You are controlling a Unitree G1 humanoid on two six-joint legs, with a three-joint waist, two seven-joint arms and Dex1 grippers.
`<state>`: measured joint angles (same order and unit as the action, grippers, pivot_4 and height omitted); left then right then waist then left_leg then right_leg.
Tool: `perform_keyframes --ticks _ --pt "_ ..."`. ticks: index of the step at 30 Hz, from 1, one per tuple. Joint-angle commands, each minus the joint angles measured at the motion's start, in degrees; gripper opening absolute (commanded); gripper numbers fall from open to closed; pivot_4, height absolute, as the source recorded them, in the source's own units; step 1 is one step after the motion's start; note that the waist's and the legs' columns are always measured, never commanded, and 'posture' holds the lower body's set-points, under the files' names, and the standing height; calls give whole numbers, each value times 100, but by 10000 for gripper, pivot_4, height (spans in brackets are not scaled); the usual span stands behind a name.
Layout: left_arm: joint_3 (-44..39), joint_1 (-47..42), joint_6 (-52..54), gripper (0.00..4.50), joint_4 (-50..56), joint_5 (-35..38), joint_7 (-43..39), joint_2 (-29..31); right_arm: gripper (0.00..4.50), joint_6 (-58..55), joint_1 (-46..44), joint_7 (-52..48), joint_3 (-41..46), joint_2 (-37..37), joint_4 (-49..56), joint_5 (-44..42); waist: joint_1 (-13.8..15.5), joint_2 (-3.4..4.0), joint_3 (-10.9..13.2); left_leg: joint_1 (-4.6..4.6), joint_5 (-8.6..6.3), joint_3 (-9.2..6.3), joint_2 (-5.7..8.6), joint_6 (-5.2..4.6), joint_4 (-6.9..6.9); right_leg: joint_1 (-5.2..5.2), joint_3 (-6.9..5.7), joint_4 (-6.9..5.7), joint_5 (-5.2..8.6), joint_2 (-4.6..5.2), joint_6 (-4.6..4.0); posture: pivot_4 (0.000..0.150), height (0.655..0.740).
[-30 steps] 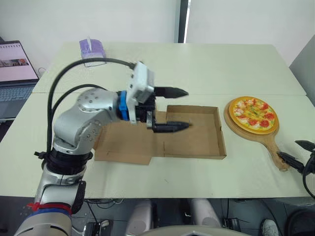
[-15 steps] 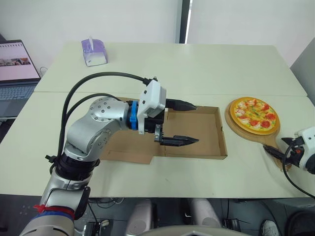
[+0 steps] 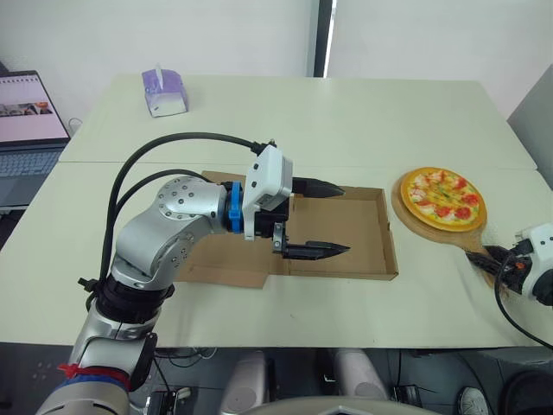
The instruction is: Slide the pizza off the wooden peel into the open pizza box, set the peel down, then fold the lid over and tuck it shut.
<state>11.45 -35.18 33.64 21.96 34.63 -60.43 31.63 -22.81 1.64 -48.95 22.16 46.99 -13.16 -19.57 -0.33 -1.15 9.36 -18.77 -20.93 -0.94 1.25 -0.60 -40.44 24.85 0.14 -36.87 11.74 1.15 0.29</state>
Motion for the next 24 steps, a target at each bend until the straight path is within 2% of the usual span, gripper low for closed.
perform_keyframes --ticks 1,12,19,24 --pt "-134 -80 -17 45000 134 12 8 67 15809 -74 105 52 -1 -130 22 -52 0 0 0 0 0 0 0 0 0 0 -1 0 0 0 0 1500 7400" --pt "-225 -100 -75 45000 -68 -2 59 84 15809 270 -27 254 394 -495 688 -262 -19 -34 10 -2 1 -5 -2 2 0 2 -5 1 0 0 -1 1500 7400" --pt "-423 -225 -211 45000 -490 -71 -76 186 15809 133 -491 76 398 -145 1259 -321 -25 30 46 -9 1 10 3 2 0 31 11 -7 -1 0 0 1500 7400" --pt "-555 -433 -283 45000 -821 -100 -270 328 15809 -76 -950 -71 86 -54 1761 -363 -15 35 51 -13 4 6 3 7 1 44 7 -8 -2 0 0 1500 7400"
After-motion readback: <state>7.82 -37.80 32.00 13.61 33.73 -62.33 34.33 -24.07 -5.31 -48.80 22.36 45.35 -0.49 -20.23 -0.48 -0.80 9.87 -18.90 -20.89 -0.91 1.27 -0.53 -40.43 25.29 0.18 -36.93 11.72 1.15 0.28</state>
